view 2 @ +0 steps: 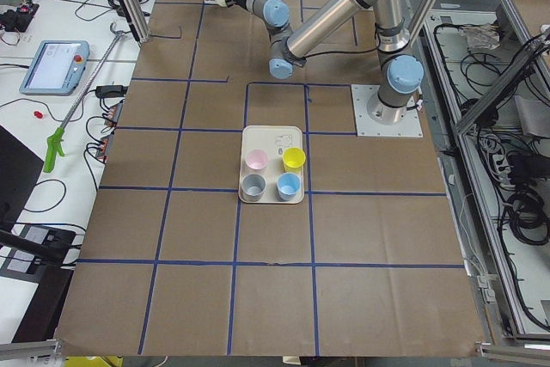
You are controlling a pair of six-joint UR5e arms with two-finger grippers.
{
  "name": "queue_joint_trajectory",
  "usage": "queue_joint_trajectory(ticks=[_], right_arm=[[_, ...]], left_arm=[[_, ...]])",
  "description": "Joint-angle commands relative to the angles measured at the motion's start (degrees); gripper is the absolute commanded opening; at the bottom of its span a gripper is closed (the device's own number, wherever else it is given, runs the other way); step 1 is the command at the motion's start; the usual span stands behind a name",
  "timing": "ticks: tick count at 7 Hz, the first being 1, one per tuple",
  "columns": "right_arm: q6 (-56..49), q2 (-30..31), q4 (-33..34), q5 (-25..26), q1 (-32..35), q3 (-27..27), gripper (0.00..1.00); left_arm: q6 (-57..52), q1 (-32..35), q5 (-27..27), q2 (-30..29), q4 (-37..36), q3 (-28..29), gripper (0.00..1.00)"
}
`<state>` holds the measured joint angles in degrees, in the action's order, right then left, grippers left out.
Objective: Transfer IKEA cup to right arm and place on rack
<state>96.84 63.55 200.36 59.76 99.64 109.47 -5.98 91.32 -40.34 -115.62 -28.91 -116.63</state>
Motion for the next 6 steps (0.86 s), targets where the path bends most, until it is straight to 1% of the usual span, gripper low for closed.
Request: queue_joint_trajectory(ticks=[1,6], right_arm=[[0.02,-1.23,-0.05,0.00,0.64,-1.19,0.99],[0.02,-1.41,-0.84,0.00,0.82,-1.63,0.97]], left_arm=[[0.09,0.00,-0.18,-0.04,0.00,0.00,0.04],[0.09,0.18,-0.88,-0.04,0.00,0.08,0.06]])
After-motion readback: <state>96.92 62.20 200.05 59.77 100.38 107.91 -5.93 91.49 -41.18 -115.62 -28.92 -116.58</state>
